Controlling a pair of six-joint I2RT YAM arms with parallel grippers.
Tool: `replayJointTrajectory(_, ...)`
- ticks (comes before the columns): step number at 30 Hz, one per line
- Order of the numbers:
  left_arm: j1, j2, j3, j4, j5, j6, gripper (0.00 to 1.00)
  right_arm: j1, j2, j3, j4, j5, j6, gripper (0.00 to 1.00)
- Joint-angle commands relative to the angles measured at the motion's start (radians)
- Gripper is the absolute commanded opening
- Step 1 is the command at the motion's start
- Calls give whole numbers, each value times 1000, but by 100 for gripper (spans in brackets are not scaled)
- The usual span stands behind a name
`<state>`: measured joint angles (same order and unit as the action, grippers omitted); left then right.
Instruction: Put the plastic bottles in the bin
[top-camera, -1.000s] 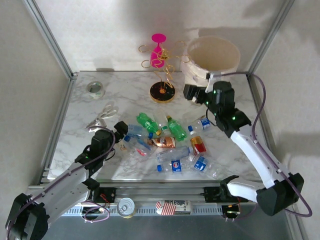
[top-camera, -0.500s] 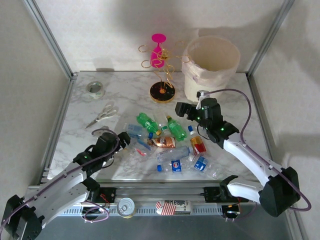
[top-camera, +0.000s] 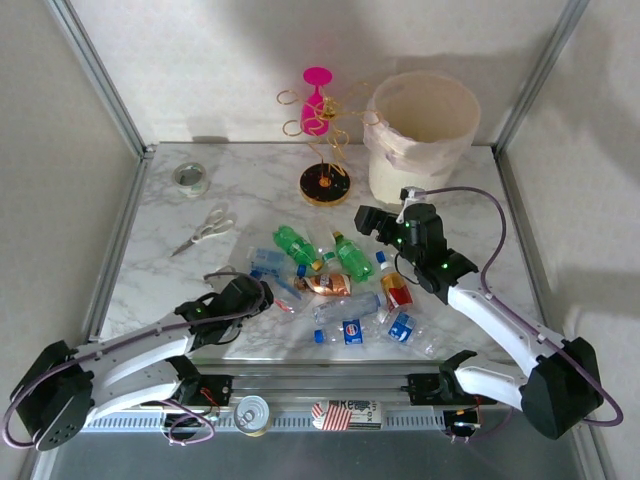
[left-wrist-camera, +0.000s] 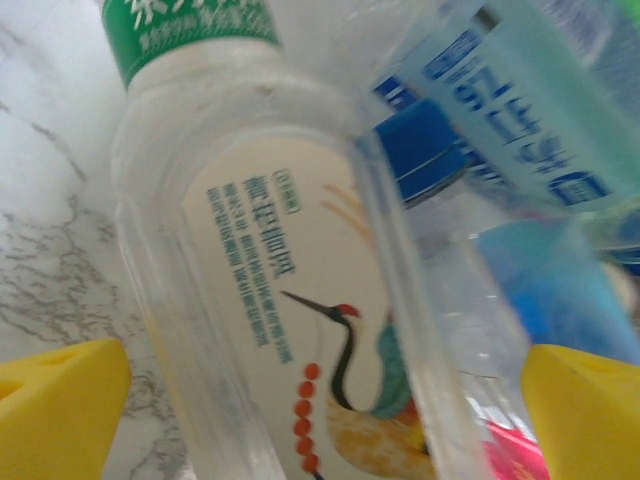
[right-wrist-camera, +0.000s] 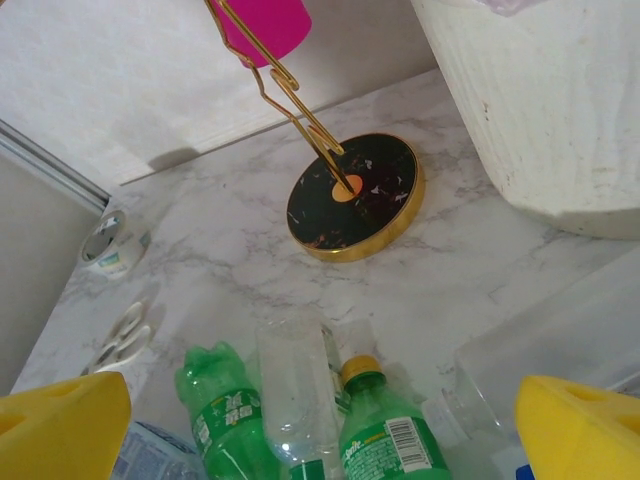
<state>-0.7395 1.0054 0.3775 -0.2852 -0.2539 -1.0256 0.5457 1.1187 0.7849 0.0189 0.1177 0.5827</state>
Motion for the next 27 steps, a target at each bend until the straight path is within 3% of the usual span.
replayJointTrajectory(1, -9, 30, -10, -9, -74, -103, 100, -4, -5, -15, 16, 39, 29, 99)
replayJointTrajectory(6, -9, -11, -54, 11, -122, -135, 96, -4, 6, -28, 33, 40, 42, 99)
replayJointTrajectory(14, -8, -79, -92, 43, -164, -131, 83, -4, 39, -29, 47, 9, 51, 99)
replayJointTrajectory(24, -7, -93, -129, 83, -148, -117, 71, -4, 43, -30, 39, -2, 50, 99)
replayJointTrajectory(27, -6, -105, -129, 79, -152, -113, 62, -4, 35, -34, 45, -19, 39, 99)
